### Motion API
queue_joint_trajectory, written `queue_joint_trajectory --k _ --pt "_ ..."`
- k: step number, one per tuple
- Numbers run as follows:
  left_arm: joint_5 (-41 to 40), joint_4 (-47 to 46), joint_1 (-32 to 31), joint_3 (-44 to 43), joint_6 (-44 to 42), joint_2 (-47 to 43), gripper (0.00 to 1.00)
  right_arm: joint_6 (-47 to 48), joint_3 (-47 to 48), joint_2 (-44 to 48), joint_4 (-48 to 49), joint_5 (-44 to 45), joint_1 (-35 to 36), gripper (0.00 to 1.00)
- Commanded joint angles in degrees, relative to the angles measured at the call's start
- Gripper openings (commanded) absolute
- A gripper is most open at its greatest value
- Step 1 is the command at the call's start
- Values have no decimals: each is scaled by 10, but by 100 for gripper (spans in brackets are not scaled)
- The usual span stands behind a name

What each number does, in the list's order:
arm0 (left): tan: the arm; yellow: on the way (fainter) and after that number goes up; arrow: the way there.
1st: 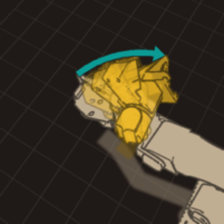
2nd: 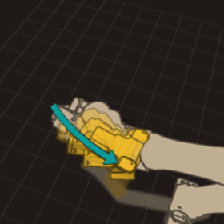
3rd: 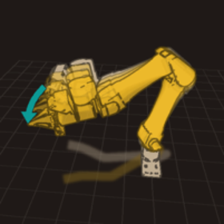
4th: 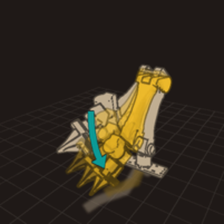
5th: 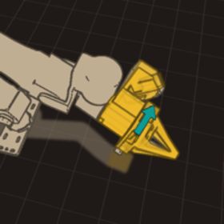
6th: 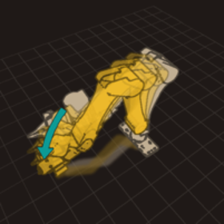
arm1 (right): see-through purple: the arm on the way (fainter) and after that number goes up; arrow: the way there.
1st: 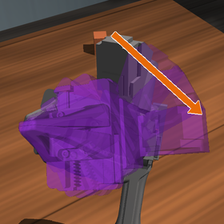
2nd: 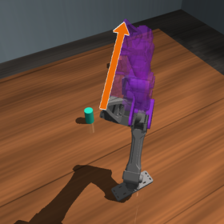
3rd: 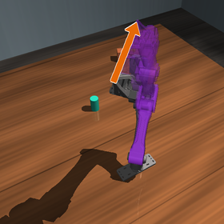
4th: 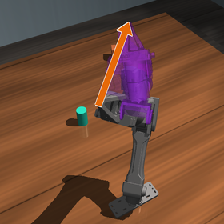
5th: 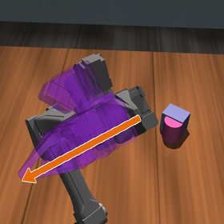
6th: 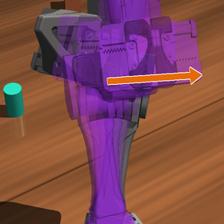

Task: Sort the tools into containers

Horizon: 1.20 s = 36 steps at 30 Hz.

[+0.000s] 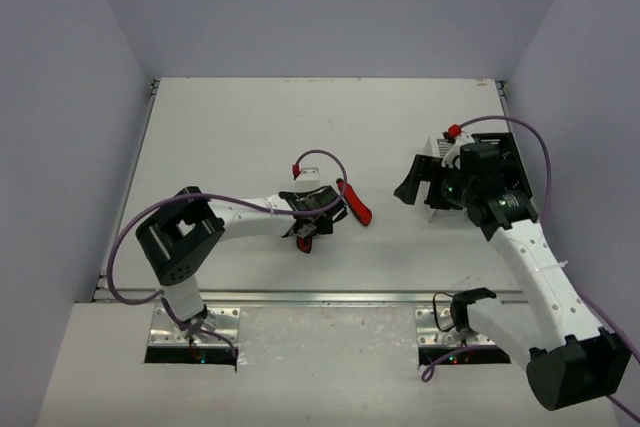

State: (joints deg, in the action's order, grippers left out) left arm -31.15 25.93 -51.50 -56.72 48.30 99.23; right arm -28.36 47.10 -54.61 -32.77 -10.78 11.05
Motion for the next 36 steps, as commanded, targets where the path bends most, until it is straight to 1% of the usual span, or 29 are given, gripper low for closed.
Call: queue_joint_trajectory --k 1,3,5,8,9,11,12,15,17,19,21,22,24,26,27,28,29,31,35,36 --pt "7 -13 6 13 32 17 68 14 7 49 7 -44 4 99" --pt "10 -21 6 20 32 22 61 13 5 58 7 -55 4 99" --pt "19 -33 6 26 29 27 46 8 1 66 9 -72 4 99" --pt "26 -43 6 31 27 30 30 -5 -9 75 26 -140 3 99" --pt "27 -51 5 36 26 26 23 -11 -15 81 39 -158 4 99" --pt "27 -77 5 59 24 11 6 -34 -36 89 66 -190 4 99" --pt "27 -89 6 71 24 0 1 -45 -48 93 96 -204 3 99" --pt "41 -150 0 110 -5 -60 0 -78 -85 83 156 -282 9 99" --pt "39 -216 -23 146 -35 -100 0 -109 -98 75 187 -306 24 99" --pt "23 -277 -56 174 -60 -164 0 -120 -106 67 211 -274 59 99" --pt "-8 -337 -104 201 -86 -196 0 -136 -110 50 218 -224 103 99" --pt "-11 -353 -122 214 -99 -216 0 -153 -118 41 235 -214 123 99" --pt "2 -422 -141 241 -119 -254 0 -178 -138 23 279 -179 156 99" --pt "23 -478 -150 279 -137 -277 0 -197 -145 8 293 -130 197 98" --pt "48 -520 -151 291 -142 -286 0 -202 -147 -4 298 -108 208 98" --pt "61 -539 -151 301 -144 -300 0 -209 -150 -10 314 -78 216 98" --pt "69 -552 -152 313 -147 -306 0 -224 -157 -15 322 -69 224 94" --pt "94 -583 -153 323 -152 -315 0 -234 -162 -27 350 -62 232 90" --pt "124 -616 -154 336 -159 -331 0 -237 -146 -61 362 -38 271 79" --pt "135 -627 -154 339 -162 -332 0 -235 -138 -73 363 -33 284 75"
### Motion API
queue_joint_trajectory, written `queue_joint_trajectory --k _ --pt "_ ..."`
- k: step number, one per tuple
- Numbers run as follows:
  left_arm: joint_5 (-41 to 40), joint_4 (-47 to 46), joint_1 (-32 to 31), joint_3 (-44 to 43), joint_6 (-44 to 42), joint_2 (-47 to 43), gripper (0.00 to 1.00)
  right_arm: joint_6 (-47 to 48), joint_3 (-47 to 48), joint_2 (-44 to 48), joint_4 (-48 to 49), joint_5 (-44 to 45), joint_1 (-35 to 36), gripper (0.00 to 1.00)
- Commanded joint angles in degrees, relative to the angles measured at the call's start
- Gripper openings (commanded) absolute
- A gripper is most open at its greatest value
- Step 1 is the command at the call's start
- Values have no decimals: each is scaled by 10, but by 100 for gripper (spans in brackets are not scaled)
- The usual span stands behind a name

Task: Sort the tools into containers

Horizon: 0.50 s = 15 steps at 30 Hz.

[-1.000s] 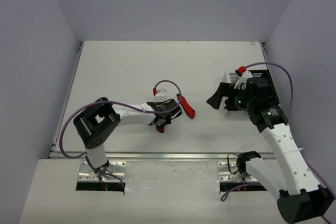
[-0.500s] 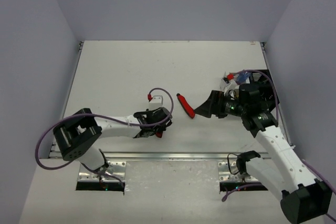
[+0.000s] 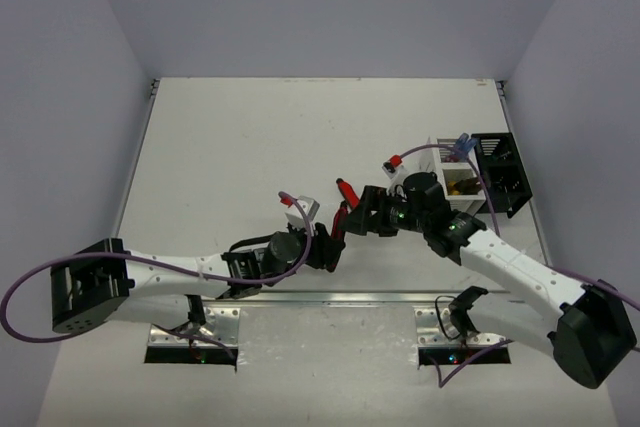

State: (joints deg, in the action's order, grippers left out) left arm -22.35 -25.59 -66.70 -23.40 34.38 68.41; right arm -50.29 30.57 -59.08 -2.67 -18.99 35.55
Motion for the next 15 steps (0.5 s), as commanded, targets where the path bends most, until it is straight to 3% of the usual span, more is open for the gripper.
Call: queue_joint_trajectory --k 1,3,6,8,9,10,11,12,15 --pt "56 -121 -2 8 -26 -26 0 -14 33 -39 63 55 49 70" --pt "67 -133 -2 12 -27 -28 0 -14 41 -52 67 67 63 57" --pt "75 -154 -3 17 -34 -36 0 -21 40 -60 81 70 74 14" --pt "74 -159 -3 19 -41 -44 0 -23 42 -54 70 83 75 0" --pt "73 -156 -3 16 -43 -47 0 -18 47 -48 57 91 75 0" --pt "67 -141 -3 7 -47 -48 9 -9 51 -37 47 100 75 0" --pt "52 -102 -3 -7 -51 -50 45 5 63 -20 13 132 75 0" --pt "36 -68 -3 -20 -49 -54 92 16 77 -5 -34 178 74 0" --pt "-9 62 -3 -65 -43 -78 100 65 123 47 -144 335 55 0"
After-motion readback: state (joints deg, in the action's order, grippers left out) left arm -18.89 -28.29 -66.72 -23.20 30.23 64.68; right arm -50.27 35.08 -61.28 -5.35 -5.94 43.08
